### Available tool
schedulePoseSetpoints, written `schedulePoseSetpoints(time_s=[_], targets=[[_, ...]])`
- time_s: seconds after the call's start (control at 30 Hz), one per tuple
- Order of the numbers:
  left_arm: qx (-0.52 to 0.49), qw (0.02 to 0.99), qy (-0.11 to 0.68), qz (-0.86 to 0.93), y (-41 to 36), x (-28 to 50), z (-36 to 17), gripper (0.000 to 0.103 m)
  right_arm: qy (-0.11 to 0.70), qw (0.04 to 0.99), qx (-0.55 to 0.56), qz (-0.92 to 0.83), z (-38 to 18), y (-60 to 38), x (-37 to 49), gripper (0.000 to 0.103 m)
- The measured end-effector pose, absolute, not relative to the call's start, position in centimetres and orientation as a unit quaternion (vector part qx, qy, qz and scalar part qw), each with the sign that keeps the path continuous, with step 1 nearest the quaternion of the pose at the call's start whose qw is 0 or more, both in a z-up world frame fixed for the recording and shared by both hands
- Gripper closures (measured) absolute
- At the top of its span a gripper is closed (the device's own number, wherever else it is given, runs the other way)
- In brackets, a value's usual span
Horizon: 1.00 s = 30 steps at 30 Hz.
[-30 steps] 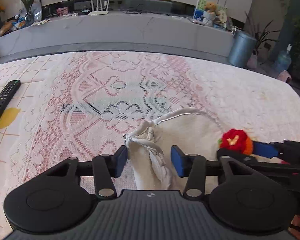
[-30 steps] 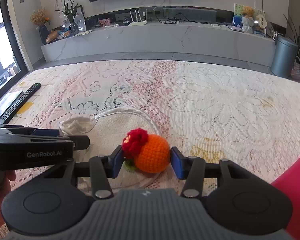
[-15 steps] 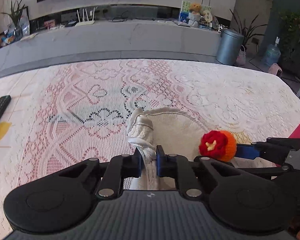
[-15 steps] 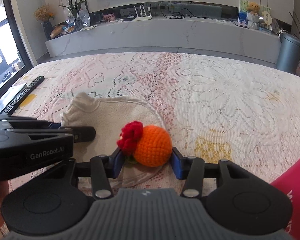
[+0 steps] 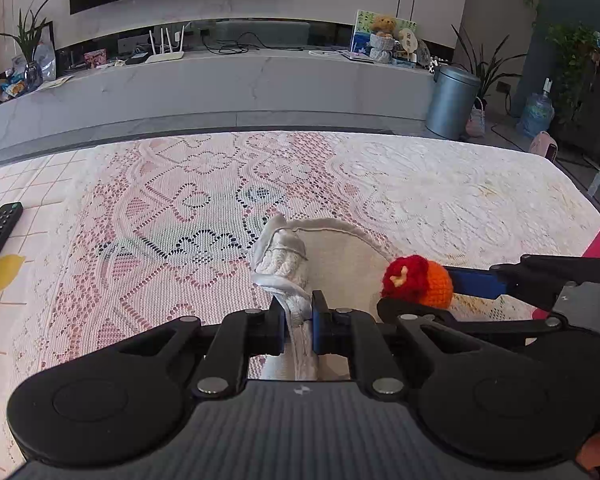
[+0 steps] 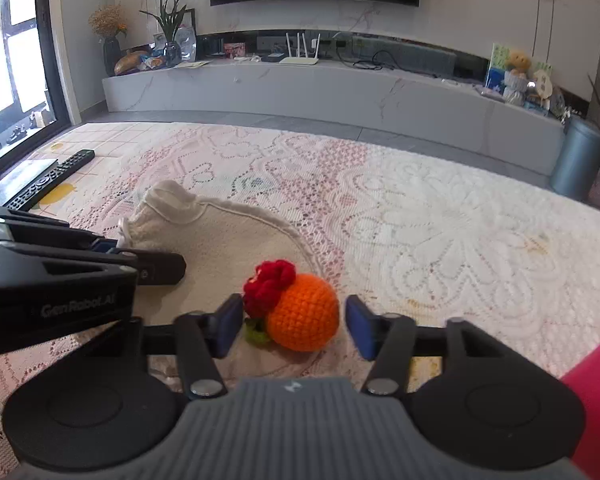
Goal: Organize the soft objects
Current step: 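Lift the pouch and orange toy with both tools over the orange box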
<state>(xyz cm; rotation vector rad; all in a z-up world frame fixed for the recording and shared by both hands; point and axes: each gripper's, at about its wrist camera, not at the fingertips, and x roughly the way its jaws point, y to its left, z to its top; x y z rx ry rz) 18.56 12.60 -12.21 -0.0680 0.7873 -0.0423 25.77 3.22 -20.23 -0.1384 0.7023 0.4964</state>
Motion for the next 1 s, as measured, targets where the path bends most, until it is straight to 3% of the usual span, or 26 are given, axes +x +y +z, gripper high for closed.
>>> schedulePoseSetpoints(time_s=[0.43, 1.0], targets=[[-0.027, 0.930, 0.366, -0.013, 11.9, 16.1, -9.8, 0.092, 0.334, 0.912, -0.062, 0.229, -17.0, 2.3, 23.3, 0.054], [-0.018, 0.953, 0.300, -0.029, 8.3, 7.0, -1.9, 0.092, 0.302, 0.925, -0.052, 0.226, -9.3, -3.3, 12.1, 0.054]])
